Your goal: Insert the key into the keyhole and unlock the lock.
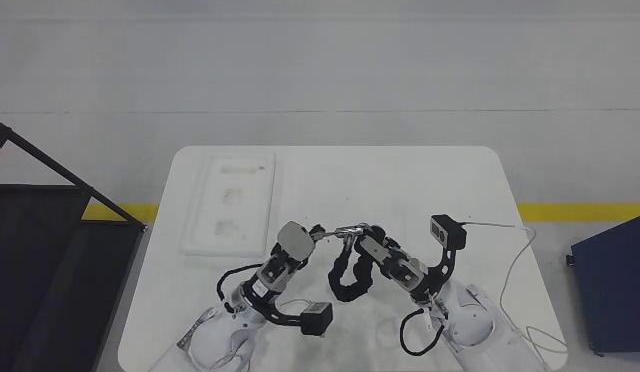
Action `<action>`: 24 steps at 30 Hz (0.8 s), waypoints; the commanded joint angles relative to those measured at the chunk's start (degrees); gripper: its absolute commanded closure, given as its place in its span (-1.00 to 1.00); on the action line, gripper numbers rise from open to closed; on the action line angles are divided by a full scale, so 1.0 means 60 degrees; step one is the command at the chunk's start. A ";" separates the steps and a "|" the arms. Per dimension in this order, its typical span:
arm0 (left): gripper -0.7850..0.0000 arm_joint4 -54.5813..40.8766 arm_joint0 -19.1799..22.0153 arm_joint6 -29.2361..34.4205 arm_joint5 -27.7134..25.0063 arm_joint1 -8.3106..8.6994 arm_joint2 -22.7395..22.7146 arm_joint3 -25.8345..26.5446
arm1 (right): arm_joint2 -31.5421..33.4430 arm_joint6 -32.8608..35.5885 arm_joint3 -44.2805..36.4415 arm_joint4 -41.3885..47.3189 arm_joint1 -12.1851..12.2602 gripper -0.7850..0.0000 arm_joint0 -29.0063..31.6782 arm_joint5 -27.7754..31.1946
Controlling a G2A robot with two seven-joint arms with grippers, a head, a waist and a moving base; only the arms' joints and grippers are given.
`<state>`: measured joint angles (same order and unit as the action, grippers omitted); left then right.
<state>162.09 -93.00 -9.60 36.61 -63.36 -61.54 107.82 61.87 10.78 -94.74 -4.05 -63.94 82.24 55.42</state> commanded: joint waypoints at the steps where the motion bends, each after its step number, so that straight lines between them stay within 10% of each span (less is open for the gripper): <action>1: -1.00 -0.0271 -0.0087 -0.0069 -0.0080 0.0004 -0.0077 0.0033 | 0.0000 0.0000 0.0000 0.0000 0.0000 1.00 0.0000 0.0000; 14: -1.00 -0.3087 -0.0556 -0.0208 -0.0609 -0.0092 -0.0053 0.0704 | 0.0826 -0.1839 -0.0318 -0.1349 -0.0175 1.00 -0.0256 0.0430; 24: -1.00 -0.5297 -0.0874 -0.0492 -0.1237 -0.0129 -0.0455 0.1308 | 0.1693 -0.6741 -0.0560 -1.2314 -0.0524 1.00 -0.0358 -0.1453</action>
<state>130.72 -98.13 -12.34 29.43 -64.11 -64.11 115.58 72.59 -25.47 -98.60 -66.73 -67.08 79.83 49.42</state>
